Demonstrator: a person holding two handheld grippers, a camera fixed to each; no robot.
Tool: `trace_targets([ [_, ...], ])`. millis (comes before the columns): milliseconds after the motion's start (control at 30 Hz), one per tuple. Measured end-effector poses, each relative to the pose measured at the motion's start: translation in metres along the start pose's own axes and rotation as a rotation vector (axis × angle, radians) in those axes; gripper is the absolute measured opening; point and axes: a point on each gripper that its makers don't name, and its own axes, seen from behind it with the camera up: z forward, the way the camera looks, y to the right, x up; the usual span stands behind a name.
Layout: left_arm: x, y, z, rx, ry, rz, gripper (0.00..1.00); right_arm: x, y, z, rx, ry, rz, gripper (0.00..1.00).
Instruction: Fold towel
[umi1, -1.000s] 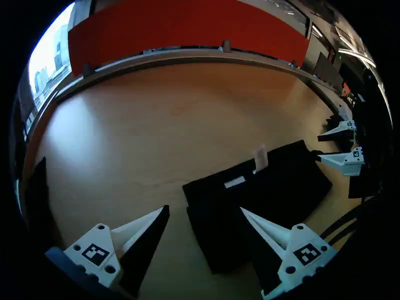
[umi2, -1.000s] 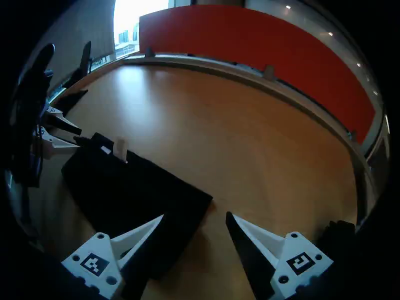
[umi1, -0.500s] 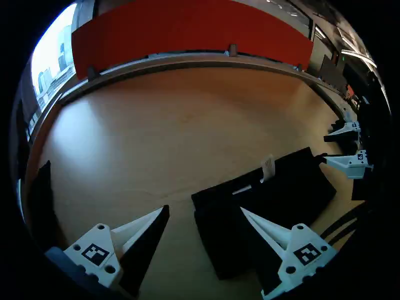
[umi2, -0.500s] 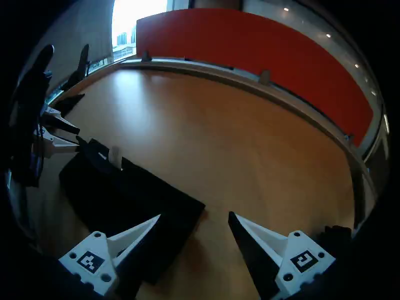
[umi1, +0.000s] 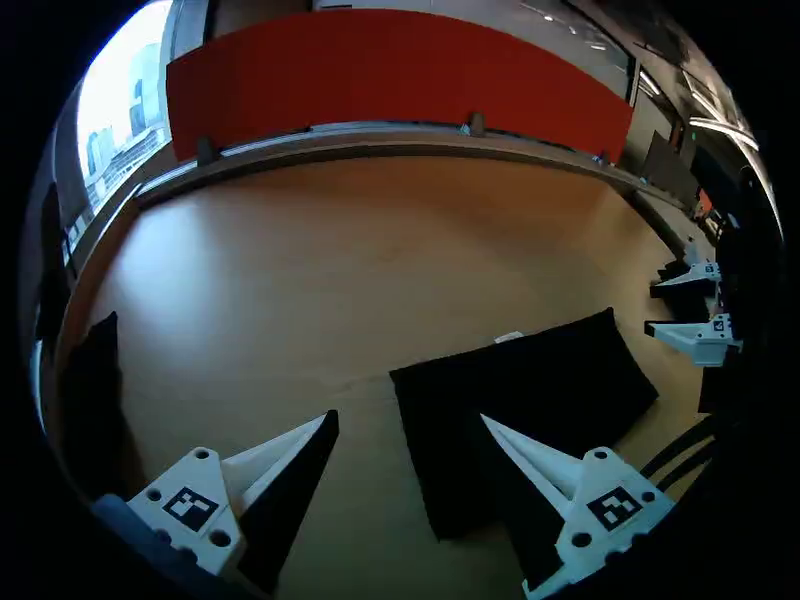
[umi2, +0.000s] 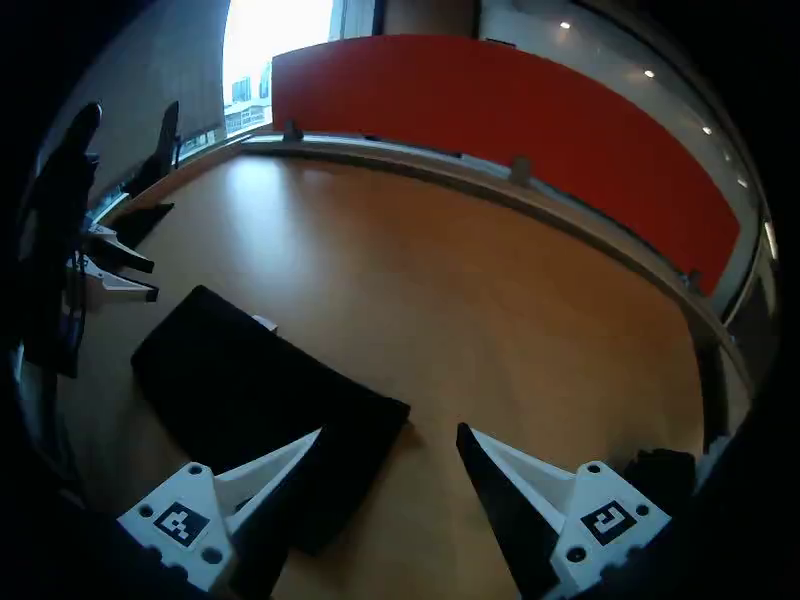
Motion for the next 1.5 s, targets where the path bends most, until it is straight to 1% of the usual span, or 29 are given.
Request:
trace_targets([
  [233,-0.015,0.004,-0.025,0.0,0.005,-0.012,0.94,-0.01,-0.011,-0.024,0.004,0.012,0.006,0.94],
  [433,-0.031,0.011,-0.042,0.001,0.003,-0.025,0.94,-0.02,-0.019,-0.043,0.006,0.014,0.009,0.95],
  [567,-0.041,0.013,-0.053,0.009,0.006,-0.039,0.94,-0.027,-0.022,-0.054,0.005,0.015,0.011,0.95],
  [667,-0.048,0.013,-0.059,0.014,0.003,-0.05,0.94,-0.034,-0.023,-0.058,0.008,0.009,0.014,0.95],
  [867,-0.056,0.01,-0.069,0.031,0.003,-0.07,0.94,-0.042,-0.022,-0.061,0.01,0.0,0.005,0.94],
  [1100,-0.062,0.001,-0.086,0.064,0.014,-0.096,0.94,-0.044,-0.027,-0.06,0.041,0.002,-0.021,0.94],
  [1267,-0.071,-0.01,-0.102,0.094,0.021,-0.12,0.94,-0.048,-0.03,-0.056,0.06,-0.01,-0.052,0.95],
  [1500,-0.086,-0.025,-0.124,0.137,0.027,-0.167,0.94,-0.054,-0.035,-0.053,0.092,-0.028,-0.102,0.95],
])
